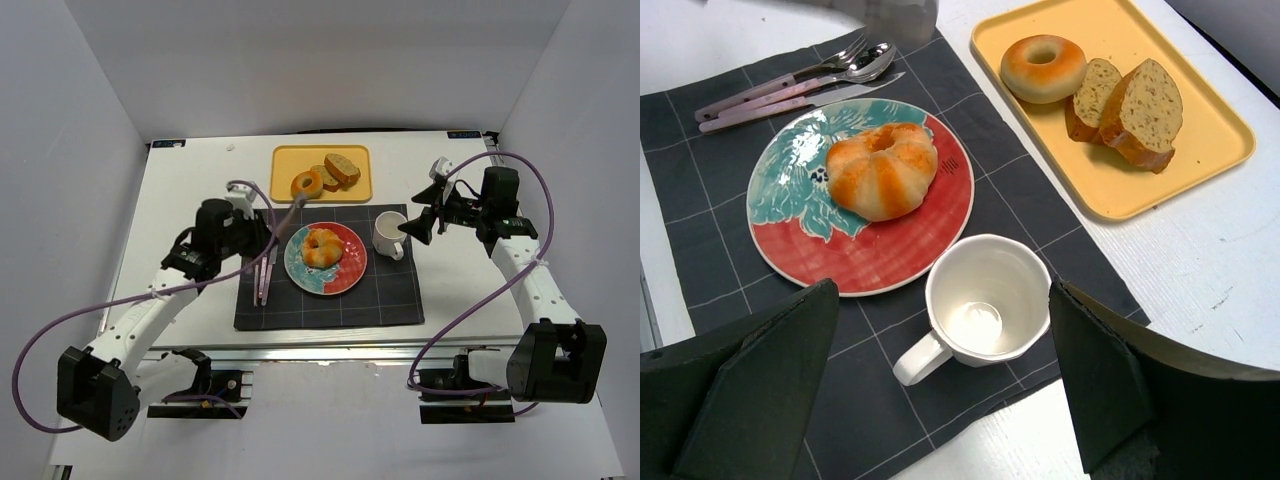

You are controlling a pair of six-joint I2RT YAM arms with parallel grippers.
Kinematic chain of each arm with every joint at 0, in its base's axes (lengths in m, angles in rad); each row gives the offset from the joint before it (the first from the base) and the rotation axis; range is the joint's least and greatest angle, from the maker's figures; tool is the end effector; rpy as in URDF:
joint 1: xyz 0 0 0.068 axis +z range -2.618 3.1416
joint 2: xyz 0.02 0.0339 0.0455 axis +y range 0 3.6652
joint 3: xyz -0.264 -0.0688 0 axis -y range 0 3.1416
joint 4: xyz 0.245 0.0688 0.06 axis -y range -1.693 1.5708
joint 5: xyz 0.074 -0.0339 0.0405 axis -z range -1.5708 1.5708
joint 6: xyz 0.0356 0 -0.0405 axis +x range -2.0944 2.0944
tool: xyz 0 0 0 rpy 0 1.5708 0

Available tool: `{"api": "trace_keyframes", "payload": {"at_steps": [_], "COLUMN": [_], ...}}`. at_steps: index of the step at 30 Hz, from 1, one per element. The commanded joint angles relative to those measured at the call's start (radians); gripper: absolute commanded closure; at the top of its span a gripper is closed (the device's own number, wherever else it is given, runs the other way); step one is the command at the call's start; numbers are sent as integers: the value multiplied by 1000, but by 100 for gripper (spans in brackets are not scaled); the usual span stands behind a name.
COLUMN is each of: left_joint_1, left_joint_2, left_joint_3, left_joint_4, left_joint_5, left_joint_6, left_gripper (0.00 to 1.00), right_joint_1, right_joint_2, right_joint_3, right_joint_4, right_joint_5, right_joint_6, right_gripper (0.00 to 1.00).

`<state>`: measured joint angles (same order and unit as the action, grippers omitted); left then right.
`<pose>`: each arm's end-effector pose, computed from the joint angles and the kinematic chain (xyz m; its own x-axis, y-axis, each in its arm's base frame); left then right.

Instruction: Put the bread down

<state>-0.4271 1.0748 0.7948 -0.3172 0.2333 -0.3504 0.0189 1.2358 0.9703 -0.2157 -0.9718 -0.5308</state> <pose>0.2116 -0.1053 0.2746 -0.6788 -0.0580 -0.7320 0.3663 0.8373 -0.4060 0.2682 0.0345 0.3129 -0.0231 -0.2859 -0.9580 -0.8747 0.4698 -0.1191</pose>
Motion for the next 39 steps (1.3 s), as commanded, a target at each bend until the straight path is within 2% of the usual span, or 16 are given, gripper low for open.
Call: {"api": "trace_keyframes", "payload": {"at_steps": [1,3,6,8,12,14,18,19,24,27,29,30,31,32,35,39], "left_joint_1": [83,157,249,302,360,373,413,422,470,479,479,479,481,479,479,479], "left_joint_2": [10,42,98,138,212,273,395,416,504,476,449,414,392,367,254,93], "left_joint_3": [72,86,77,54,-49,-97,-94,-91,-59,-60,-60,-59,-52,-49,-48,-77], "left_joint_4": [-23,-57,-77,-66,186,303,377,380,340,339,330,323,323,287,261,262], "left_joint_5": [-48,-72,-194,-335,-356,-345,-284,-281,-235,-235,-235,-235,-235,-235,-235,-241], "left_joint_6": [51,79,138,201,309,347,335,318,298,284,275,265,258,254,216,122], "left_gripper": [72,81,94,94,91,84,70,62,46,33,31,24,10,2,2,2], "right_joint_1": [-8,-8,-8,-8,-8,-7,-8,-8,-37,-37,-37,-39,-37,-37,-37,-37], "right_joint_2": [-19,-21,-22,-25,-27,-25,-24,-27,-26,-15,-4,13,20,25,37,28], "right_joint_3": [21,19,16,13,13,16,24,24,22,31,45,56,67,86,119,119], "right_joint_4": [-5,-5,-4,-2,-11,-24,-36,-36,-37,-7,22,24,19,15,4,34], "right_joint_5": [-22,-22,-22,-24,-36,-38,-39,-39,-21,40,118,151,183,261,413,489], "right_joint_6": [-15,-17,-20,-18,-26,-38,-44,-46,-35,46,167,202,269,302,374,379], "right_gripper": [11,11,11,11,11,11,11,11,11,11,11,11,11,10,10,10]}}
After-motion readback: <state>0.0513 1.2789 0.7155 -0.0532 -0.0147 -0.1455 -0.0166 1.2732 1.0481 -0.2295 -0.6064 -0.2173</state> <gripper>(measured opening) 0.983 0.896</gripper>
